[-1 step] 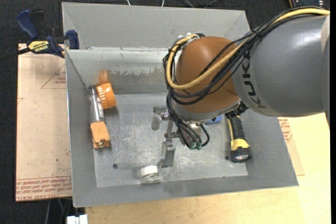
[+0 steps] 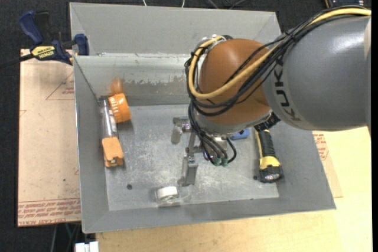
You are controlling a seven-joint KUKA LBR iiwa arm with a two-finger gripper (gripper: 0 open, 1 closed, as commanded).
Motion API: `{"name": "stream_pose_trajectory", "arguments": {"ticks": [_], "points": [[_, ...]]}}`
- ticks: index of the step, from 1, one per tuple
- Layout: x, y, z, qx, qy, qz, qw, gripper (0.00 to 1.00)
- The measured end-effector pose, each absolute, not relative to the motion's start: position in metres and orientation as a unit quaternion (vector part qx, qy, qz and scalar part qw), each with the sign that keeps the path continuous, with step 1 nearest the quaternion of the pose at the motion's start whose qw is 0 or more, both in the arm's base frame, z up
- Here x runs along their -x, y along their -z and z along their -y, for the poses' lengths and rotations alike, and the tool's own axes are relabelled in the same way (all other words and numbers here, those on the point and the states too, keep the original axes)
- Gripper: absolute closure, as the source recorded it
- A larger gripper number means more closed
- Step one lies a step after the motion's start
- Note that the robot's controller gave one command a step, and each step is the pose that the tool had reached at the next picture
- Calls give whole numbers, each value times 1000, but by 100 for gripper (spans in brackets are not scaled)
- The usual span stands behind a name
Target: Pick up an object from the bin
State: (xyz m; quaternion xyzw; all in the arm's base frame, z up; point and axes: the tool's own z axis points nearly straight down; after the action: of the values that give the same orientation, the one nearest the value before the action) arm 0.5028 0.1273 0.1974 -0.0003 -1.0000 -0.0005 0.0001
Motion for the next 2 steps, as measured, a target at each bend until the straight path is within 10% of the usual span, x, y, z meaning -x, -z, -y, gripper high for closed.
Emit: {"name": "stream_pose_trajectory", "arguments": {"ticks": [1,2], "points": [[-491,-110,-131,-140,1,990,0,0],[-488,-91,-130,-173,1,985,-3,0]]}}
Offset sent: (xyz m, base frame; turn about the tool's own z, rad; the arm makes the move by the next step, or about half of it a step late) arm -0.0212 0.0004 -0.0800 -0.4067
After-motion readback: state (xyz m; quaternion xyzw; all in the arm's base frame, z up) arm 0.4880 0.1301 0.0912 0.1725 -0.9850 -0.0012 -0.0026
